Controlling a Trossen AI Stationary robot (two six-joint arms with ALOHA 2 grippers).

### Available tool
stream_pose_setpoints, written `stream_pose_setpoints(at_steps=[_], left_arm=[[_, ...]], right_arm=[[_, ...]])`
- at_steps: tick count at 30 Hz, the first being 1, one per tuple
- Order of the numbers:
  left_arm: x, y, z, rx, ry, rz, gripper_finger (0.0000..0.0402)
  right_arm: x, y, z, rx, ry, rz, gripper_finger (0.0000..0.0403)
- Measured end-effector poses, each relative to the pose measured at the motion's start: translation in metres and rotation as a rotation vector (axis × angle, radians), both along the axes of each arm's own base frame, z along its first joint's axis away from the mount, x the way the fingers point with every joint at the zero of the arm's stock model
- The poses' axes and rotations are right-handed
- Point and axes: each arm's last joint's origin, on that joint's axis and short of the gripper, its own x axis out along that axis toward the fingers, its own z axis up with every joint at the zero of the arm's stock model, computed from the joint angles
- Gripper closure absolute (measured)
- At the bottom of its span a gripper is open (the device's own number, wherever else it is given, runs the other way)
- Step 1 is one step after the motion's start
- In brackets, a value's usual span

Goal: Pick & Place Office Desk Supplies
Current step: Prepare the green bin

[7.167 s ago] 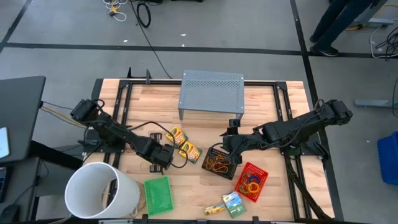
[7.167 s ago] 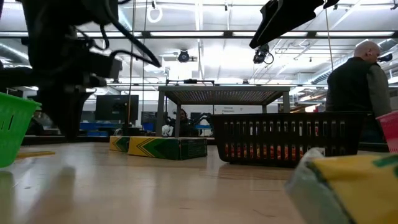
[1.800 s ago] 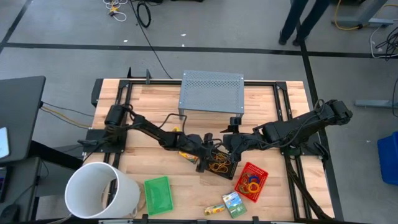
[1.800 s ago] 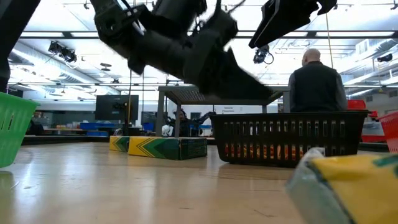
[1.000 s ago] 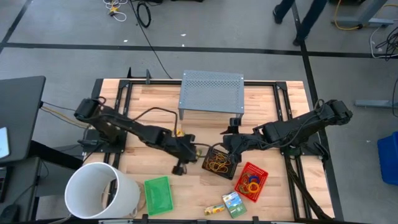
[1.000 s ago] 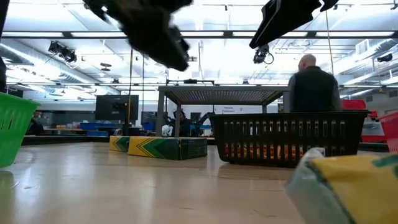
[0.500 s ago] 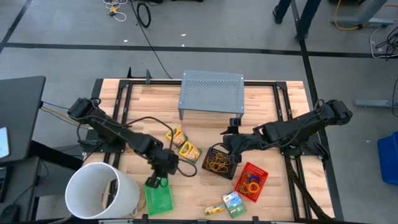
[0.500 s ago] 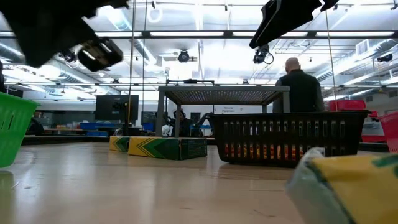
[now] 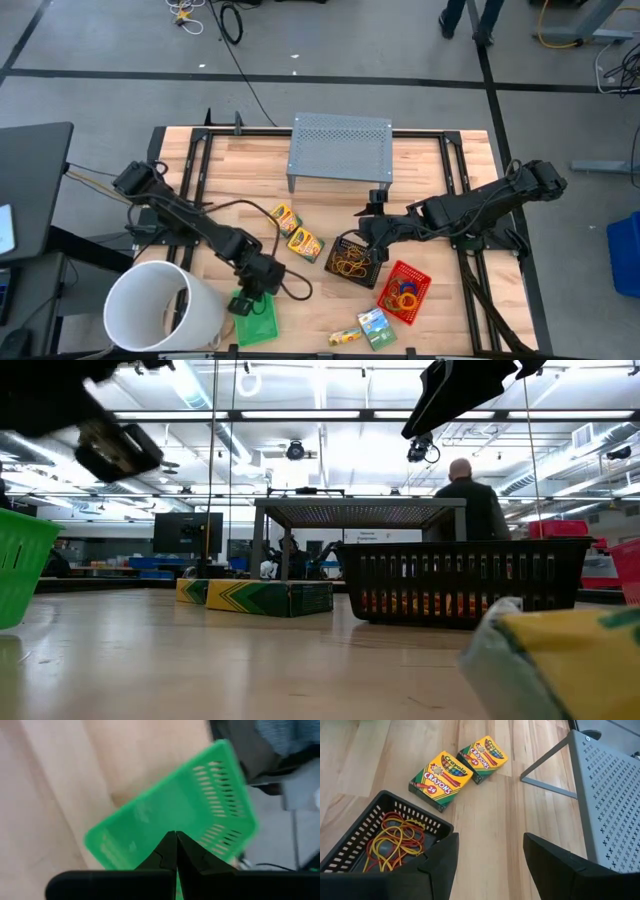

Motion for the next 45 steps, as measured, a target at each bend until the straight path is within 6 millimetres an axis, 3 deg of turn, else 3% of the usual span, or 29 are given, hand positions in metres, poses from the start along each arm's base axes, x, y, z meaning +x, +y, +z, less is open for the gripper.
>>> stream_pose_setpoints(at_steps=[15,31,45], left_arm=[[0.009,-0.001,-0.051,0.206,0.128,0.096,0.0400],[0.010,0.032,-0.055,0.632,0.073,0.278,0.0400],[0.027,0.078,-0.053,0.809,0.021,0.394,0.0401]], right_arm=[[0.000,0.000,0.000,0.000,0.004,-0.002,0.0172],[0.000,-0.001,0.000,-0.012,-0.003,-0.011,0.0172],[0.000,0.000,0.000,-0.011,-0.005,-0.011,0.0172]])
